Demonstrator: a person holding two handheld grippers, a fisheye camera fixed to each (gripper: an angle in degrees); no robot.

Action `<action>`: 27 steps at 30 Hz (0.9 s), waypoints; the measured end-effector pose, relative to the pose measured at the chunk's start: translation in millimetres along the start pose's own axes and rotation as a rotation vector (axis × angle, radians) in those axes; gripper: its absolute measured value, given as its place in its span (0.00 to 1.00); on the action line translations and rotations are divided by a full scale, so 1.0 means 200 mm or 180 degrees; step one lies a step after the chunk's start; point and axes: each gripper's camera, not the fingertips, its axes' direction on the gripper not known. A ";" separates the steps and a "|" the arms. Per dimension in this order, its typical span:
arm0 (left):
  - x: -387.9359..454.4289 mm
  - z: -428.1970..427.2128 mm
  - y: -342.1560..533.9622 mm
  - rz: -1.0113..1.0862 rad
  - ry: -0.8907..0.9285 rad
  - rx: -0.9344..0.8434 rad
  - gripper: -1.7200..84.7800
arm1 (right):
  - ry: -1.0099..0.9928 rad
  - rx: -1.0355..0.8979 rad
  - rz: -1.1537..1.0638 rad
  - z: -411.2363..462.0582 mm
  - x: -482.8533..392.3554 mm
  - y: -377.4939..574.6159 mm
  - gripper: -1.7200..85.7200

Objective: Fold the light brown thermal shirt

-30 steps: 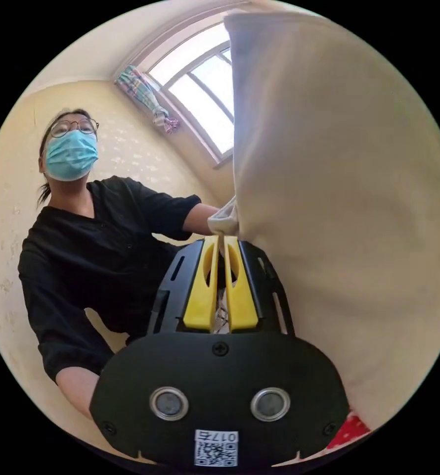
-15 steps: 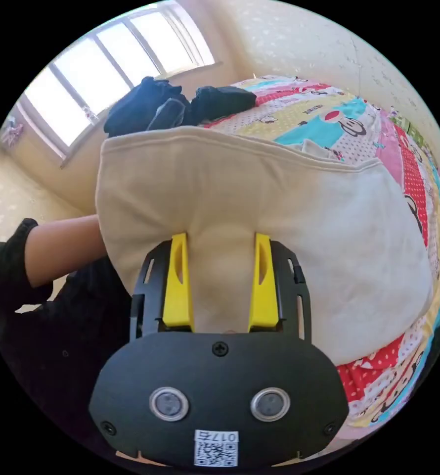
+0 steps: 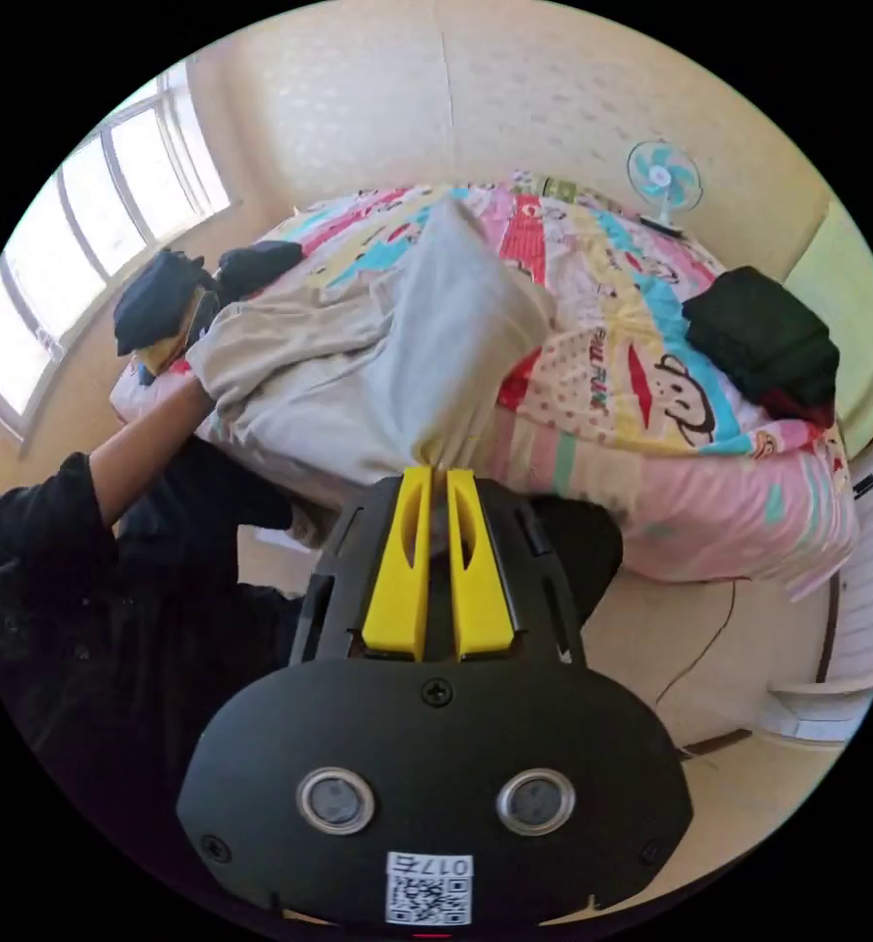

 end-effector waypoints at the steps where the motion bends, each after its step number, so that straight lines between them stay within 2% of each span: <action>1: -0.01 -0.04 0.02 -0.0030 0.0043 0.0088 0.01 | -0.0142 -0.0158 -0.0045 0.04 0.02 0.03 0.04; 3: 0.00 -0.22 0.12 -0.0165 -0.0071 0.0476 0.02 | -0.0101 -0.0110 0.0041 0.02 0.04 0.05 0.03; 5: 0.03 -0.39 0.23 -0.0203 -0.0222 0.0828 0.04 | 0.0003 0.0274 0.0116 -0.06 0.02 0.05 0.04; 7: 0.07 -0.56 0.36 -0.0256 -0.0390 0.1229 0.06 | -0.0082 0.1010 -0.0065 -0.17 -0.04 0.01 0.05; 9: 0.19 -0.75 0.55 -0.0098 -0.0620 0.1674 0.08 | -0.0168 0.1319 -0.0241 -0.20 -0.10 -0.08 0.07; 11: 0.35 -0.81 0.66 0.0284 -0.0897 0.1940 0.09 | -0.0068 0.1345 -0.0363 -0.17 -0.15 -0.23 0.12; 13: 0.52 -0.79 0.66 0.0827 -0.0874 0.1832 0.10 | 0.0180 0.1407 -0.0337 -0.08 -0.21 -0.48 0.17; 15: 0.69 -0.61 0.61 0.1281 -0.0544 0.0999 0.11 | 0.0341 0.1311 -0.0283 0.05 -0.22 -0.68 0.18; 16: 0.72 -0.54 0.60 0.1300 -0.0523 0.0787 0.12 | 0.0438 0.1110 -0.0195 0.19 -0.20 -0.81 0.19; 17: 0.75 -0.39 0.59 0.1281 -0.0611 0.0361 0.14 | 0.0456 0.0948 -0.0160 0.28 -0.19 -0.87 0.19; 18: 0.76 -0.21 0.61 0.1245 -0.0819 -0.0087 0.17 | 0.0467 0.0438 -0.0135 0.49 -0.13 -0.99 0.20; 19: 0.75 -0.13 0.62 0.1237 -0.0926 -0.0291 0.17 | 0.0622 0.0446 -0.0238 0.61 -0.11 -1.01 0.20; 20: 0.74 -0.03 0.69 0.1340 -0.1135 -0.0336 0.18 | 0.0657 0.0644 -0.0316 0.61 -0.12 -0.98 0.20; 21: 0.75 -0.05 0.79 0.1448 -0.1415 0.0112 0.16 | 0.0643 0.0702 -0.0322 0.61 -0.11 -0.95 0.19; 22: 0.75 -0.06 0.83 0.1441 -0.1562 0.0274 0.15 | 0.0678 0.0740 -0.0322 0.57 -0.11 -0.90 0.18; 24: 0.82 -0.05 0.92 0.1709 -0.1773 0.0261 0.11 | 0.0821 0.0707 -0.0290 0.51 -0.11 -0.80 0.12; 27: 0.94 -0.11 0.93 0.2010 -0.1849 -0.0081 0.05 | 0.1520 0.0625 -0.0006 0.39 -0.04 -0.57 0.08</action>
